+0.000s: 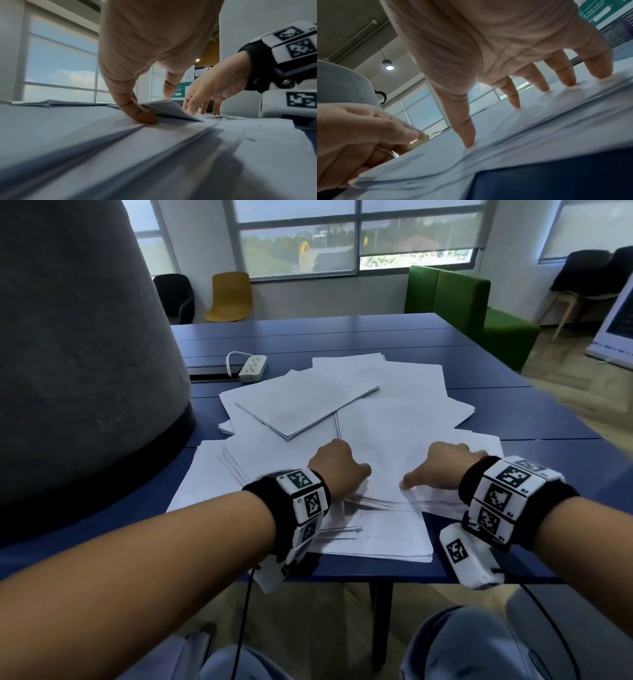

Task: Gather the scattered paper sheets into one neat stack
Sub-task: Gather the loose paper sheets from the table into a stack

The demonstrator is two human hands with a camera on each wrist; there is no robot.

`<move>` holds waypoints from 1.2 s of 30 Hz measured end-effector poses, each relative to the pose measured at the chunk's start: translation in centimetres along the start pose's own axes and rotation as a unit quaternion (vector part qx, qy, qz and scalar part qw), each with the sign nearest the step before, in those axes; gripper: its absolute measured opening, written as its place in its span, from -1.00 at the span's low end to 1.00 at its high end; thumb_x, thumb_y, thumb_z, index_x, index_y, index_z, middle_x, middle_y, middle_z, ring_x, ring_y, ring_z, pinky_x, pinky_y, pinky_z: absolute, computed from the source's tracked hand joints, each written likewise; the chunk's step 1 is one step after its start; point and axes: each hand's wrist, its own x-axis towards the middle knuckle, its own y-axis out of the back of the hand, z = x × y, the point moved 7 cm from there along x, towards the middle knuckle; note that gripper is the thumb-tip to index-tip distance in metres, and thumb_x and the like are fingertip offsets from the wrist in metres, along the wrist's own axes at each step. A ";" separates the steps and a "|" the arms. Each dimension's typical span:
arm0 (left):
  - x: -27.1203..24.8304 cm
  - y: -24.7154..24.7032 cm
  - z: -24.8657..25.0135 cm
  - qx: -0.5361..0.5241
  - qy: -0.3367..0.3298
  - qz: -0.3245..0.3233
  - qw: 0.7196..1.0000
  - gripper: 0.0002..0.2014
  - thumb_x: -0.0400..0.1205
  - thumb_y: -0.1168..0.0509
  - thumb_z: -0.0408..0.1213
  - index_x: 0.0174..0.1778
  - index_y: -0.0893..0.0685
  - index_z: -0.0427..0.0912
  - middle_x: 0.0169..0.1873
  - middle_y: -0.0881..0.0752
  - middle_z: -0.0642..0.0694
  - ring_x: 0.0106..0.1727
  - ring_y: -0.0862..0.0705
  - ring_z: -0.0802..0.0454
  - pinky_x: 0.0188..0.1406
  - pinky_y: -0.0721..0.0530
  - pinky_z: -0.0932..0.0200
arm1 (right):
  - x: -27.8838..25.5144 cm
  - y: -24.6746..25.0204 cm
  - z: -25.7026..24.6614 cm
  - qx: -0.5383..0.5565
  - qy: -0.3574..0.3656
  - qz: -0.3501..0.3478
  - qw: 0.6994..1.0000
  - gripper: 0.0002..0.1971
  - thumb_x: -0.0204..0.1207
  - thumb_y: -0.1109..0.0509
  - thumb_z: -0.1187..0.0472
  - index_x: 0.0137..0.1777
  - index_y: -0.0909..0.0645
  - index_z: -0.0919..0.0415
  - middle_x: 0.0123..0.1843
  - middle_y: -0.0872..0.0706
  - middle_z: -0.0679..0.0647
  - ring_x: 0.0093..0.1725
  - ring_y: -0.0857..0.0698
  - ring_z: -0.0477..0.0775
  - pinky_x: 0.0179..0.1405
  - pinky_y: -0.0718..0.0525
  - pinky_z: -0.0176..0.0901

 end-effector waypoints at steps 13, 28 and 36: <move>-0.3 -0.6 1.6 0.160 -0.025 -0.004 0.987 -0.76 0.60 -0.28 -0.37 -0.31 -0.35 -0.23 -0.20 -0.49 -0.15 -0.05 -0.58 -0.20 -0.31 -0.40 0.15 | 2.1 1.3 2.6 0.115 -0.012 0.044 0.992 -0.32 0.20 -0.58 -0.27 0.10 -0.63 0.31 0.07 -0.69 0.15 0.01 -0.69 0.20 -0.07 -0.65 -0.10; -0.6 -1.0 1.3 0.145 -0.026 -0.008 0.989 -0.81 0.56 -0.27 -0.37 -0.26 -0.36 -0.21 0.04 -0.62 -0.26 0.00 -0.60 -0.22 -0.32 -0.41 0.14 | 3.5 1.8 4.1 0.099 -0.012 0.068 0.993 -0.91 0.51 -0.28 0.25 -0.17 -0.54 0.26 -0.04 -0.70 0.20 -0.07 -0.62 0.24 -0.04 -0.57 -0.11; 0.1 -1.3 1.4 0.083 0.032 -0.019 0.996 -0.70 0.54 -0.34 -0.36 0.13 -0.46 -0.33 0.12 -0.59 -0.25 0.22 -0.62 -0.27 -0.04 -0.57 0.08 | 3.6 1.8 3.0 0.056 0.005 0.033 0.998 -0.73 0.48 -0.36 0.27 0.14 -0.62 0.38 0.06 -0.67 0.22 -0.16 -0.58 0.18 -0.52 -0.34 -0.27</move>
